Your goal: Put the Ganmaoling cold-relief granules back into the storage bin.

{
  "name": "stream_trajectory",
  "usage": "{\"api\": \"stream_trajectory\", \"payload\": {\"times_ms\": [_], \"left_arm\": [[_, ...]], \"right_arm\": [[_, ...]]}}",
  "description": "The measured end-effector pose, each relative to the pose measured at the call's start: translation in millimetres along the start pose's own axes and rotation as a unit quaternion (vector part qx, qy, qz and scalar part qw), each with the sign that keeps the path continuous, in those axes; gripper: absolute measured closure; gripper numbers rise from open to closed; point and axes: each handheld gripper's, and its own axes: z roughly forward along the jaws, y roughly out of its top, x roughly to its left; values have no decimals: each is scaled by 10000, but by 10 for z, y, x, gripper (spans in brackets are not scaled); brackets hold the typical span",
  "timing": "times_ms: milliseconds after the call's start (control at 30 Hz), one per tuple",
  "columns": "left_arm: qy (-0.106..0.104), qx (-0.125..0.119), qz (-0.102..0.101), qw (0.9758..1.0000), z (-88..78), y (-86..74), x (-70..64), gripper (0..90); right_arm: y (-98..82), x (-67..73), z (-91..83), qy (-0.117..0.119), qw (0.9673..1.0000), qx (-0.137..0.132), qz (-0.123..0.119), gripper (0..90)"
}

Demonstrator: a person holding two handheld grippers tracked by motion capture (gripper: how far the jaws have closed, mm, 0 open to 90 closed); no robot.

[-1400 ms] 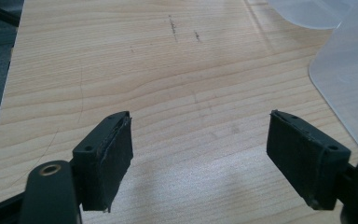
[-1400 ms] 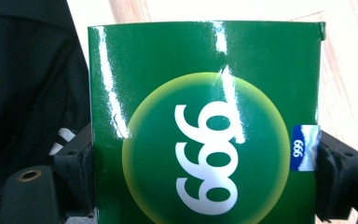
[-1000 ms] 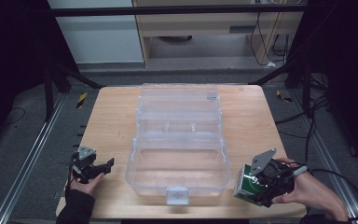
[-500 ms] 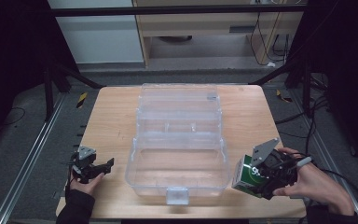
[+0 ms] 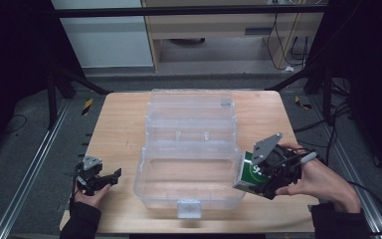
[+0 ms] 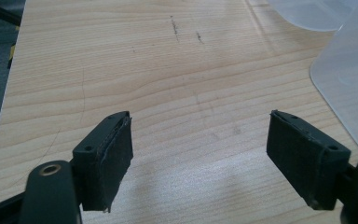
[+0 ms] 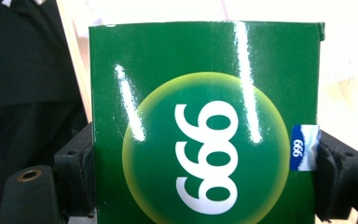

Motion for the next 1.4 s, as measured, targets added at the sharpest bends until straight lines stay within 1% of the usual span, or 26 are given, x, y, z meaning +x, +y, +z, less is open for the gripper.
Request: {"api": "stream_trajectory", "payload": {"times_ms": [33,67,133,267,433,533,667,767,900,1067,1100,1133,1167,1267,1300,1400], "left_arm": [[1,-5,2,10000,0,0,1,219],[4,-5,1,10000,1,1,2,219],[6,-9,6,10000,-1,3,2,219],[4,-7,4,10000,2,3,3,219],[6,-15,7,10000,0,5,3,220],[9,-10,7,10000,1,5,7,221],[9,-17,8,10000,-3,6,3,221],[5,-16,9,10000,0,6,5,222],[1,-13,13,10000,-3,5,5,222],[2,-9,14,10000,-1,6,4,222],[1,-12,14,10000,-2,6,4,222],[5,-11,17,10000,-4,7,3,222],[8,-10,17,10000,-4,7,3,223],[7,-8,12,10000,-1,5,5,223],[5,-8,13,10000,-1,5,6,223],[-1,-5,13,10000,1,5,7,223]], "right_arm": [[26,2,11,-22,10000,-25,-17,162],[86,-8,46,-7,9999,-145,-24,162],[116,-12,66,-1,9998,-179,-51,162],[239,-20,158,53,9998,-132,-156,162],[339,-36,264,100,9996,-172,-204,161],[381,-40,346,82,9995,-168,-235,161],[423,-32,465,35,9994,-47,-330,161],[443,-15,527,26,9992,-28,-400,161],[468,7,593,78,9989,28,-458,161],[473,30,659,140,9984,173,-517,162],[458,28,685,217,9986,156,-446,163],[450,25,698,231,9986,155,-440,163],[440,25,712,222,9988,158,-416,163],[410,23,772,185,9985,287,-434,162],[411,25,784,216,9983,292,-462,162],[404,28,826,275,9985,225,-426,162]]}}
